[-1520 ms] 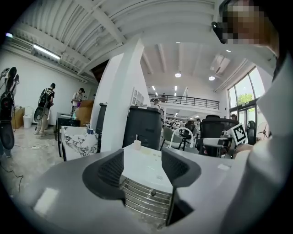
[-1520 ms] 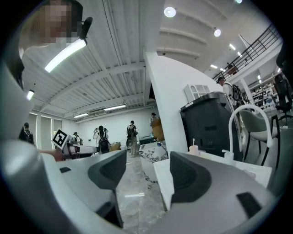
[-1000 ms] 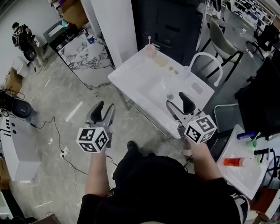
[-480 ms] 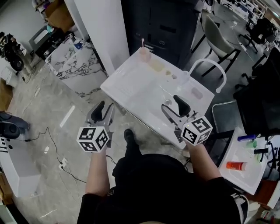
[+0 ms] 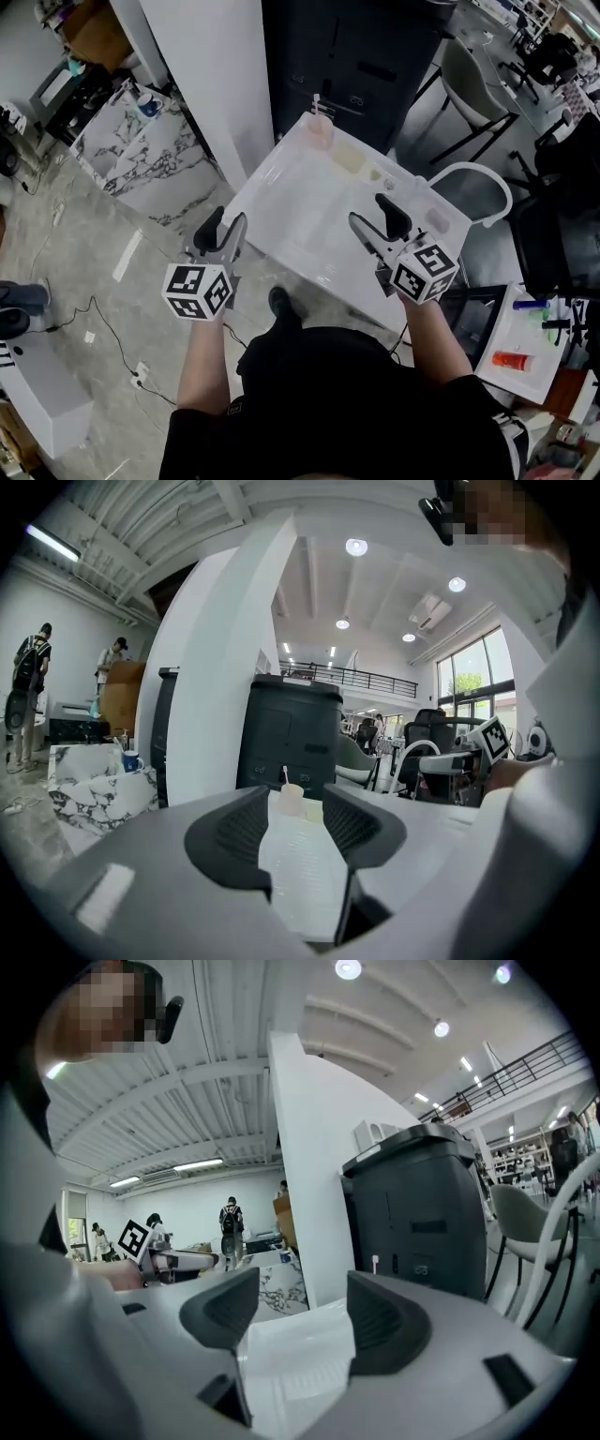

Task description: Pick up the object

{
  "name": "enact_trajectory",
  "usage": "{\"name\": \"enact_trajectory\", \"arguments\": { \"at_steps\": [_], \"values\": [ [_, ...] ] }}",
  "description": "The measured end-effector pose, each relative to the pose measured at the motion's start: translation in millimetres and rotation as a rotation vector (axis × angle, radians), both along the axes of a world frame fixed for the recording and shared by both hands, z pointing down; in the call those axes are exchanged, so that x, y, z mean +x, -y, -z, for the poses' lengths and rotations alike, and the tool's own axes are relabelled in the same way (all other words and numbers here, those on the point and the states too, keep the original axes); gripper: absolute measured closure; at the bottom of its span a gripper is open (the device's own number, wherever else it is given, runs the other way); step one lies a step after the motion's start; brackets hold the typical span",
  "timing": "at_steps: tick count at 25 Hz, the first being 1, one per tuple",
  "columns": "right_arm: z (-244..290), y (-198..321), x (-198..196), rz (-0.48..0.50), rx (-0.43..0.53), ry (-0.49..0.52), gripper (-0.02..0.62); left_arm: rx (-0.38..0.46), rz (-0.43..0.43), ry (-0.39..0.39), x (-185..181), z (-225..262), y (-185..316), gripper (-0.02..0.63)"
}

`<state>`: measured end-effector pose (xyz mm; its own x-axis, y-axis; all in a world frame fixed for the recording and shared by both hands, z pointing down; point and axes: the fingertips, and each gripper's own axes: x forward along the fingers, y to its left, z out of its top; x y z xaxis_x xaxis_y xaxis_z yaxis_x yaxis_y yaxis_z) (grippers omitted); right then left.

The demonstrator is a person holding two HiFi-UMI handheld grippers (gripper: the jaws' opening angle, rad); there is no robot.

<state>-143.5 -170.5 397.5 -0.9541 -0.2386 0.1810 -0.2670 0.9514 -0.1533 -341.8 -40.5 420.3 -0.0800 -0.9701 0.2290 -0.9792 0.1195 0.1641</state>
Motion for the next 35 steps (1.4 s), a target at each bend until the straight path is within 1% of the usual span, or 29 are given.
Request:
{"name": "enact_trajectory", "arguments": {
  "at_steps": [2,4,6,8,11,13,17,21,24,30,35],
  "values": [
    [3,9,-19,-0.021,0.006,-0.006,0.330,-0.004,-0.034,0.006,-19,0,14,0.416],
    [3,14,-33,-0.040,0.008,-0.015,0.330,-0.010,-0.073,0.022,-30,-1,28,0.416],
    [3,18,-39,-0.061,0.010,-0.020,0.330,-0.012,-0.110,0.048,-34,-3,44,0.416],
    [1,23,-38,-0.082,0.007,-0.028,0.330,-0.016,-0.149,0.058,-31,-4,62,0.416],
    [-1,35,-22,-0.115,0.002,-0.044,0.330,-0.022,-0.205,0.062,-13,-3,86,0.416],
    [1,46,-10,-0.139,-0.002,-0.032,0.330,-0.032,-0.236,0.084,-2,-1,101,0.415],
    [1,64,19,-0.160,-0.016,-0.005,0.330,-0.055,-0.258,0.099,23,1,128,0.414],
    [-10,75,43,-0.159,-0.041,0.025,0.330,-0.111,-0.290,0.129,49,-11,150,0.414],
    [-21,85,57,-0.165,-0.058,0.025,0.330,-0.142,-0.327,0.157,71,-19,169,0.414],
    [-42,95,69,-0.190,-0.113,0.014,0.330,-0.204,-0.432,0.202,100,-42,211,0.414],
    [-54,110,70,-0.239,-0.141,0.010,0.330,-0.252,-0.553,0.275,118,-64,248,0.414]
  ]
}}
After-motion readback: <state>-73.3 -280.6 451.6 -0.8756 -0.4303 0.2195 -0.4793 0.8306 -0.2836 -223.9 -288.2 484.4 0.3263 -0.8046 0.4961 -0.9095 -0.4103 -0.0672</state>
